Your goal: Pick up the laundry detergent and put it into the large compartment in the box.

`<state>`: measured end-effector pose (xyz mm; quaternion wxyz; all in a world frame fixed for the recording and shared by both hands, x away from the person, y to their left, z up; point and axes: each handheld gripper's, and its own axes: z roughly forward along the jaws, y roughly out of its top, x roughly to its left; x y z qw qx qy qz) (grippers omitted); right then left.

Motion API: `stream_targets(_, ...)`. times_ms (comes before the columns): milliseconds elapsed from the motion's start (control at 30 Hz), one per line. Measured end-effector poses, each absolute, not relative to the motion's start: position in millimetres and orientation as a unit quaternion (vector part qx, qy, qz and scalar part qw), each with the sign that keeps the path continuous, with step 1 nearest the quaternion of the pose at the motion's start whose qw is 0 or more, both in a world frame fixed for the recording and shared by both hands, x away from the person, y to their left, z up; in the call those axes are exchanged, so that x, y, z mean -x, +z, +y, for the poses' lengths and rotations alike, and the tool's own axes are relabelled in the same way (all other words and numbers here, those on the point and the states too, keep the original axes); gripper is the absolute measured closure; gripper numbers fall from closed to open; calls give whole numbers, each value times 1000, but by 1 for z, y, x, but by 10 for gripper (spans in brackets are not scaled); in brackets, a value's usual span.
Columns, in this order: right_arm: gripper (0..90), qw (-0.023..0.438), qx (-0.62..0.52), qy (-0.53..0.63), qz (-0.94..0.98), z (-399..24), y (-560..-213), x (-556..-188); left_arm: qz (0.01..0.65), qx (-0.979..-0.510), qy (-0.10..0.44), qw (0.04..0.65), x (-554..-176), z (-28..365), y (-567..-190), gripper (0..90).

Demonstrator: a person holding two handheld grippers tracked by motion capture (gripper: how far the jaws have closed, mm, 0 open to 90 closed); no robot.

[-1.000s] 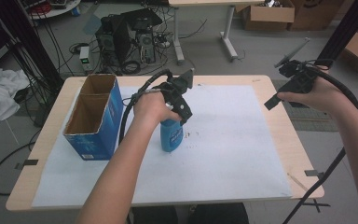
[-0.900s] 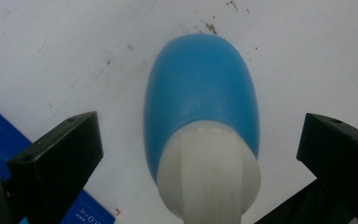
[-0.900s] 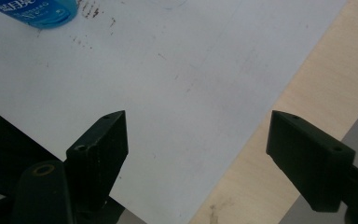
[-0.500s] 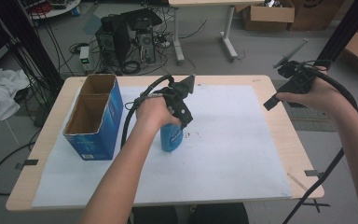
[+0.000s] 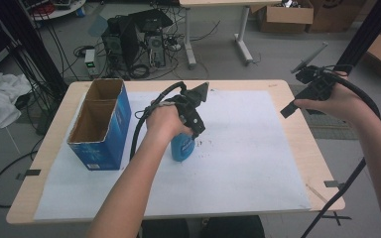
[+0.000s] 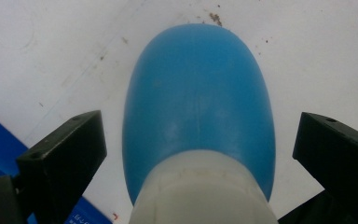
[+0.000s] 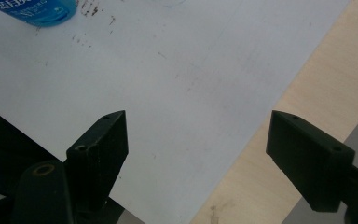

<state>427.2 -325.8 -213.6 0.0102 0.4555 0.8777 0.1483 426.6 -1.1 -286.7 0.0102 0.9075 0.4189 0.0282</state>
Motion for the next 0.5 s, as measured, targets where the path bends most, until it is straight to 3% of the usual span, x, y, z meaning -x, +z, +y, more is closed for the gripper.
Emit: stream_targets(500, 212, 10, -456, 148, 878, -326, -214, -428, 425, -904, 30, 6, -428, 0, -287, 128)
